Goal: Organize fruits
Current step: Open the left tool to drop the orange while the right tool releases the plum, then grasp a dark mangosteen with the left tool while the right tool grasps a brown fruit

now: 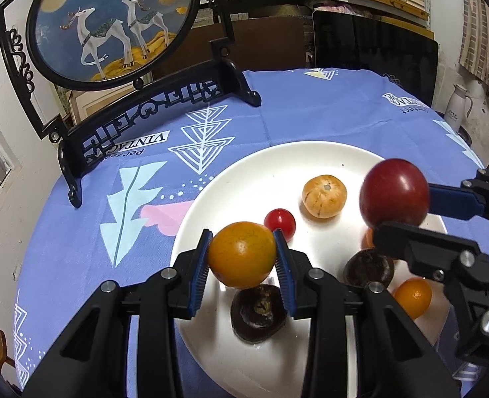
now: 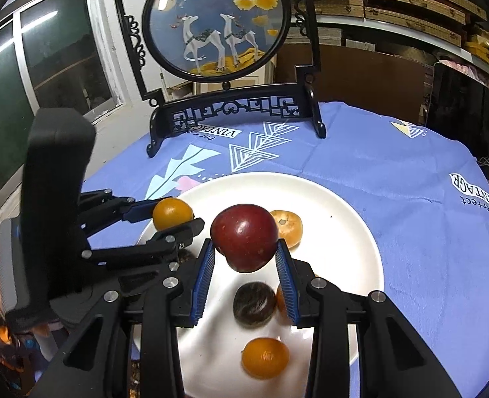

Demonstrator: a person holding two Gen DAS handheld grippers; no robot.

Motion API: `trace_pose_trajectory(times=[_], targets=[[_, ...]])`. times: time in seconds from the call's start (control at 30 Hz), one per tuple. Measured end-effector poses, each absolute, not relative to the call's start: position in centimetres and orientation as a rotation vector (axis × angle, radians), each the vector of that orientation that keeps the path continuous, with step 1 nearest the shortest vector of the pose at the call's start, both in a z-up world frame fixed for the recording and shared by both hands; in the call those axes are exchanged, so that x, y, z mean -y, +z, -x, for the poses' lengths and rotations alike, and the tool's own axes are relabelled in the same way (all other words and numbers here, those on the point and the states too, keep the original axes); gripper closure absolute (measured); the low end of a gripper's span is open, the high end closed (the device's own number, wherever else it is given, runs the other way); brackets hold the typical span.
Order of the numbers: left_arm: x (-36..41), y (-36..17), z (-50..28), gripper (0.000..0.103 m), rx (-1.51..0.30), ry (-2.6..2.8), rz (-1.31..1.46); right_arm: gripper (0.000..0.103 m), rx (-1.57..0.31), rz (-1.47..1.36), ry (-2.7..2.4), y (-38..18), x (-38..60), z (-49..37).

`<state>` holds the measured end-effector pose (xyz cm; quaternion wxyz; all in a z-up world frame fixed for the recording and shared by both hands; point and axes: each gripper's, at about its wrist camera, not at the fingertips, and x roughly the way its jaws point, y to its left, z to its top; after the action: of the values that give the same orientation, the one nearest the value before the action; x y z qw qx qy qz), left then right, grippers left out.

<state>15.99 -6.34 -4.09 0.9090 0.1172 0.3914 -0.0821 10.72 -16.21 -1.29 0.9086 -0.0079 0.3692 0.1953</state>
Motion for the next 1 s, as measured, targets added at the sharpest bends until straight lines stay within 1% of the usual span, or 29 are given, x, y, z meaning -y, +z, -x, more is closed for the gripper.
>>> trace_pose_trajectory(times=[0.13, 0.17, 0.23, 0.4, 0.5, 0.6, 0.67, 0.73, 0.83, 1.0], targets=[[6.7, -4.4, -16.3, 0.066, -0.808, -0.173, -0.256, 0.063, -0.783, 0.022, 0.382, -1.8, 16.1, -11.7], [6.8, -4.4, -16.3, 0.058, -0.803, -0.165, -0.261, 0.058, -0.785, 0.025, 0.367, -1.9, 16.1, -12.0], [6.5, -4.1, -16.2, 0.042, -0.779, -0.145, -0.256, 0.052, -0.764, 0.006, 0.351, -1.7, 16.5, -12.0], [5.5, -3.4, -16.0, 0.041, -0.762, -0.128, -0.238, 0.05, -0.746, -0.01, 0.343, -1.1, 17.7, -11.0], [4.8, -3.2, -15.5, 0.04, -0.767, -0.123, -0.219, 0.047, -0.752, -0.015, 0.337, -1.1, 18.2, -10.1], [4.5, -3.0, -14.1, 0.039, -0.764, -0.128, -0.229, 0.046, -0.764, -0.015, 0.338, -1.2, 18.5, -8.8], [4.2, -2.7, -12.8, 0.036, -0.755, -0.136, -0.235, 0.045, -0.776, -0.006, 0.345, -1.4, 18.5, -7.5], [3.9, -2.4, -11.4, 0.033, -0.741, -0.144, -0.246, 0.044, -0.778, 0.014, 0.355, -1.4, 18.6, -5.6], [2.7, -1.9, -8.8, 0.028, -0.724, -0.162, -0.252, 0.04, -0.773, 0.052, 0.374, -1.4, 18.8, -2.3], [0.0, -1.8, -4.7, 0.025, -0.742, -0.204, -0.201, 0.038, -0.78, 0.11, 0.402, -2.3, 19.8, 3.6]])
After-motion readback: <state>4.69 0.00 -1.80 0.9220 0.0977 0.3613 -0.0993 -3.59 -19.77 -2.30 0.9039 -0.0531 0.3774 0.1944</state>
